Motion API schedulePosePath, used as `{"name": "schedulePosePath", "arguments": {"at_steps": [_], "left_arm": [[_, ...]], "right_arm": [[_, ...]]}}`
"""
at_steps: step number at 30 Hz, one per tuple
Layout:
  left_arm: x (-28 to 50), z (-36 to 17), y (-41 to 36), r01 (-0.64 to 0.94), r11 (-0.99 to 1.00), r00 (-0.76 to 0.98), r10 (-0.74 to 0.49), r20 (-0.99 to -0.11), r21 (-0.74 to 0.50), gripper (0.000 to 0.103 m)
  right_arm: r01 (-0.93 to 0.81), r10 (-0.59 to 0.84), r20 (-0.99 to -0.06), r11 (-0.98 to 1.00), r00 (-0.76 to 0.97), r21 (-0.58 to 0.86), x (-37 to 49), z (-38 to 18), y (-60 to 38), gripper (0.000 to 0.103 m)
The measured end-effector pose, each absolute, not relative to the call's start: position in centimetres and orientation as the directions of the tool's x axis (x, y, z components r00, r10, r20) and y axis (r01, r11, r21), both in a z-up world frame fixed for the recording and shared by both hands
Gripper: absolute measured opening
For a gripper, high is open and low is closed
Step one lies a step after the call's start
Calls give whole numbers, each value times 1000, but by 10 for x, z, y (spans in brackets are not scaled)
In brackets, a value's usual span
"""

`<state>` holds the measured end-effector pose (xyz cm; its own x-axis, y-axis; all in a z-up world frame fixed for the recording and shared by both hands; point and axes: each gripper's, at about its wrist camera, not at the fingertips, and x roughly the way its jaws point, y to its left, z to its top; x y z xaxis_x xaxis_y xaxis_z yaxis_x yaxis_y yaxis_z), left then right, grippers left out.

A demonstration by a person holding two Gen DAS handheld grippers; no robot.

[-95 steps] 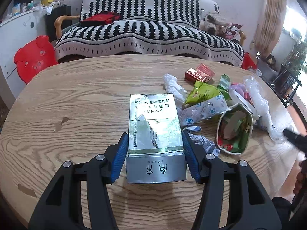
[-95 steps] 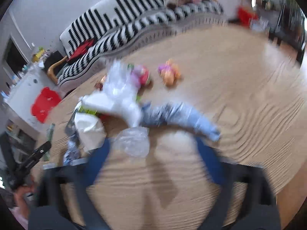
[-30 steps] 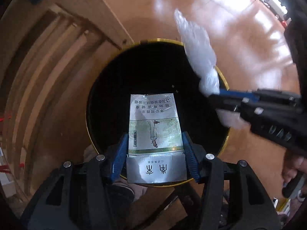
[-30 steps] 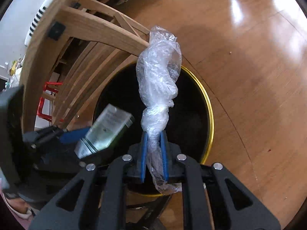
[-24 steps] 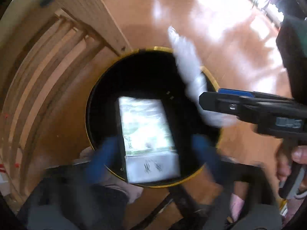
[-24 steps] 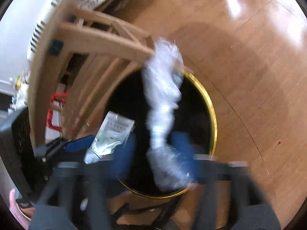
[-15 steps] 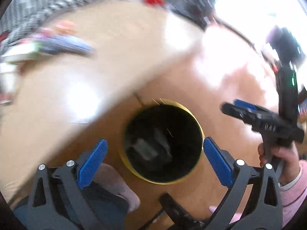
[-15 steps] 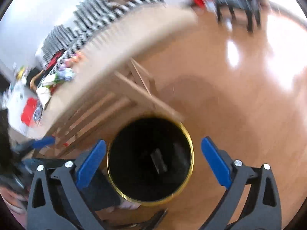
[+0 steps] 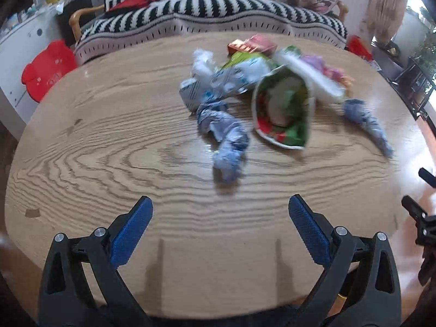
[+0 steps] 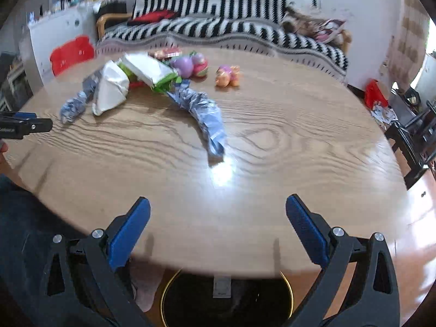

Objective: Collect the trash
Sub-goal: 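Grasp a crumpled blue-white wrapper with the left gripper while the right gripper grasps another wrapper, then carry the wrapper to the bin and open the left gripper while the right gripper drops its wrapper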

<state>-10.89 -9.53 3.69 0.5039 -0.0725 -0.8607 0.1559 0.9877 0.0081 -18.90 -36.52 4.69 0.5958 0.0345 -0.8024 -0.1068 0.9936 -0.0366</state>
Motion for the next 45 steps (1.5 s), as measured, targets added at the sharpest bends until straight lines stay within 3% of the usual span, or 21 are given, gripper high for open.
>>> {"name": "schedulePosePath", "arguments": {"at_steps": [4,6,18,28,29,30,31,34,38,45], "left_arm": [[-86,15,-88,160,987,454,-85,-887,-13,97],[-75,9,-86,174,985,485,-69,-872,19,97],[-36,1,-94,240,971,572,-124,-811,21,98],[-46,1,-97,233,972,581,-117,-806,27,97],[-47,1,-97,232,972,582,-118,-804,25,77],[-50,6,-97,235,971,608,-116,-786,38,46],[-51,8,-98,233,970,617,-95,-781,66,23],[-54,10,-91,211,977,613,-116,-782,20,22],[-72,27,-92,214,976,659,-109,-744,46,22],[-127,75,-111,320,946,662,-258,-704,-46,22]], "right_arm": [[-120,31,-833,992,553,-43,-152,30,-358,96],[-113,84,-836,993,543,26,-138,25,-362,98],[-180,123,-839,983,529,30,-78,23,-364,98],[-171,117,-834,985,539,28,-61,23,-361,95],[-161,113,-829,987,547,29,-62,24,-361,53],[-160,125,-806,986,579,38,-65,30,-362,22],[-137,130,-809,989,574,62,-65,32,-364,22],[-82,110,-797,994,594,76,-69,34,-371,22],[-32,132,-767,989,628,143,-86,50,-384,22],[-11,120,-738,989,664,151,-131,89,-404,22]]}}
